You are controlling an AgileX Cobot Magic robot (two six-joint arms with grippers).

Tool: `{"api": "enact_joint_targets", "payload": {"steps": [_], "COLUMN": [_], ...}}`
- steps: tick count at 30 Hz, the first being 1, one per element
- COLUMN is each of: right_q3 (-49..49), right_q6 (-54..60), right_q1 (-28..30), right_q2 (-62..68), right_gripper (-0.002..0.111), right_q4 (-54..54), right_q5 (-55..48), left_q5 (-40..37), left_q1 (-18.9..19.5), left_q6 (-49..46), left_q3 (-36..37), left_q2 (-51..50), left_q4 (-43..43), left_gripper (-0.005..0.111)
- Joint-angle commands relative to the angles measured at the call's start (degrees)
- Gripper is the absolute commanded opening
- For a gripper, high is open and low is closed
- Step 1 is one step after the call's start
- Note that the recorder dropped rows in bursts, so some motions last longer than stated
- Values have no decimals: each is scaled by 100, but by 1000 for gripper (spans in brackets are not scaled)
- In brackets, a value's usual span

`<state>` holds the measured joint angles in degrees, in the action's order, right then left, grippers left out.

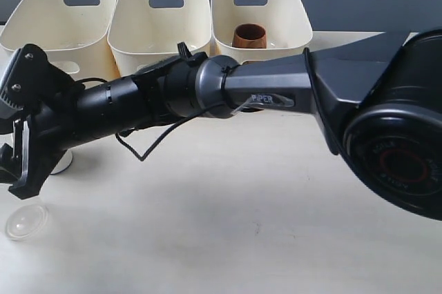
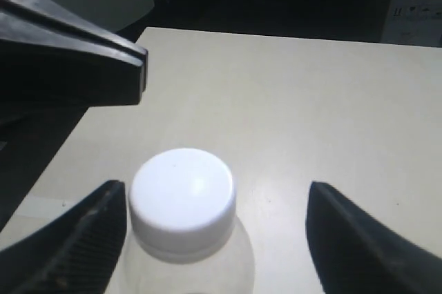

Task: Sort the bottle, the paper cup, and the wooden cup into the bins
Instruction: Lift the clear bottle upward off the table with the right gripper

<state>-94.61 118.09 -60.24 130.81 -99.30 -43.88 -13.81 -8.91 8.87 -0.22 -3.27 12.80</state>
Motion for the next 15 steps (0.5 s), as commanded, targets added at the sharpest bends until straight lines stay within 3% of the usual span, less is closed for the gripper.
{"api": "enact_joint_targets", "payload": {"steps": [1, 15], "right_q3": [1, -280], "right_q6": [76, 76], "right_q1": [-12, -12], "right_q2": [75, 268], "right_gripper": [69, 69], "right_q4": [-65, -65], "right_q5": [6, 36], "left_q5": [10, 10], "left_q1": [-30, -30], "left_q6": [0, 0], "left_q3": [22, 22], "left_q2": [19, 19], "left_q4": [153, 858], "left_gripper": [0, 0]}}
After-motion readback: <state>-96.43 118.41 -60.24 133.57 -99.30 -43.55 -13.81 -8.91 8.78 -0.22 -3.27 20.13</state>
